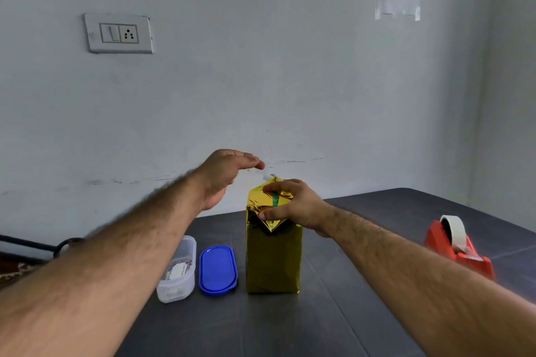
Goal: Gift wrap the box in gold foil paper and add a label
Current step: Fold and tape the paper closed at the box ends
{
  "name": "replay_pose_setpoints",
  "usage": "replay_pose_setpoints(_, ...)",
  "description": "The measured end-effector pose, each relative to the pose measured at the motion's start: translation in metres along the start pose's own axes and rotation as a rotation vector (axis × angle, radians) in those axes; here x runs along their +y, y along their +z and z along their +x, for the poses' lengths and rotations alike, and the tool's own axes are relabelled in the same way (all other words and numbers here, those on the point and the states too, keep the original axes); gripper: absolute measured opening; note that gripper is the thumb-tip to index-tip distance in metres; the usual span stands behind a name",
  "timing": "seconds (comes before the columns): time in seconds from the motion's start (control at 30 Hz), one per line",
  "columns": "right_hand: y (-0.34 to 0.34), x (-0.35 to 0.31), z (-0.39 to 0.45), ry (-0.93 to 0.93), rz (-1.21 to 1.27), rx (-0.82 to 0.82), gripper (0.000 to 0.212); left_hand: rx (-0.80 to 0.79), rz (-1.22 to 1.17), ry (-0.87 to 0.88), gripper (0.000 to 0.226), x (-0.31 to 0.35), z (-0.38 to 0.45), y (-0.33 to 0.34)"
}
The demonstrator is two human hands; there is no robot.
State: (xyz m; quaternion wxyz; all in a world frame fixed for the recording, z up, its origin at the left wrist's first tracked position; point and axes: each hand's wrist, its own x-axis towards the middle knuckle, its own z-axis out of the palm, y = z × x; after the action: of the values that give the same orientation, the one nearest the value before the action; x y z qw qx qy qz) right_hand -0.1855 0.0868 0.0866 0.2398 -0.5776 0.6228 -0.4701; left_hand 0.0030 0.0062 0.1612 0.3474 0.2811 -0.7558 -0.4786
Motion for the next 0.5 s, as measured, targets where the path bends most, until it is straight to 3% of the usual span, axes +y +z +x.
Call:
replay_pose_setpoints(0.17, 0.004, 0.001, 0.003, 0.022, -0.025, 0.004, 0.078, -0.176, 0.305, -0.357, 0.027, 0.020, 0.017, 0.001)
replay_pose_setpoints(0.37, 0.004, 0.003, 0.002, 0.056, 0.014, 0.003, 0.067, -0.283, 0.557, -0.411, 0.043, 0.028, 0.030, 0.011)
replay_pose_setpoints(0.5, 0.003, 0.004, 0.003, 0.062, 0.000, -0.006, 0.070, -0.288, 0.657, -0.425, 0.015, 0.028, 0.035, 0.017)
